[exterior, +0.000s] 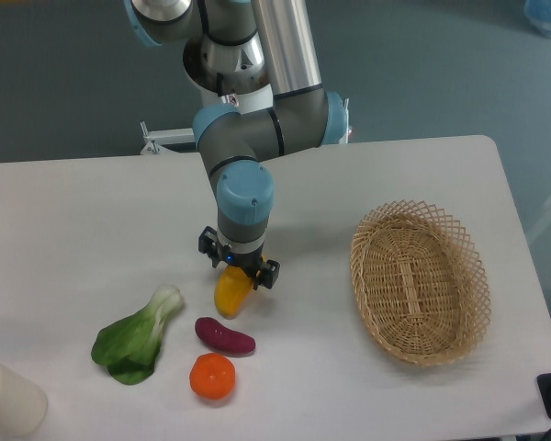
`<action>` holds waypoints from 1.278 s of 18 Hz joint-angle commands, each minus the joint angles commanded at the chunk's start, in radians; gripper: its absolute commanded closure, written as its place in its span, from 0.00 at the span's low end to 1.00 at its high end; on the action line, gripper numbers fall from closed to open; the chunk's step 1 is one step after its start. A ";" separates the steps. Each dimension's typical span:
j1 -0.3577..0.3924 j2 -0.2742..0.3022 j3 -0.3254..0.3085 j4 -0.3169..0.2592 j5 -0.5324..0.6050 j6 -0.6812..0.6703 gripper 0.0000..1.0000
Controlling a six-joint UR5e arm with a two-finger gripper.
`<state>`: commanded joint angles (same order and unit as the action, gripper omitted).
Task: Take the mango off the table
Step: 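Close the gripper on the yellow mango and lift it off the table, then carry the held mango up toward the wicker basket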
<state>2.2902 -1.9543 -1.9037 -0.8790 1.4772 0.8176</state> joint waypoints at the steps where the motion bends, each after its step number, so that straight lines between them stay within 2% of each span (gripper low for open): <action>1: 0.000 -0.002 0.002 -0.002 0.000 0.003 0.47; 4: 0.000 -0.002 0.009 -0.002 -0.002 0.003 0.53; 7: 0.009 0.008 0.024 -0.006 -0.002 0.011 0.53; 12: 0.083 0.048 0.116 -0.028 -0.012 0.015 0.53; 13: 0.110 0.064 0.148 -0.058 -0.044 0.014 0.53; 14: 0.133 0.083 0.187 -0.116 -0.085 0.014 0.53; 16: 0.158 0.089 0.236 -0.196 -0.094 0.023 0.53; 17: 0.173 0.090 0.262 -0.231 -0.095 0.073 0.53; 22: 0.256 0.112 0.342 -0.411 -0.097 0.214 0.53; 23: 0.267 0.123 0.348 -0.431 -0.094 0.236 0.52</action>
<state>2.5570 -1.8317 -1.5555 -1.3098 1.3836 1.0536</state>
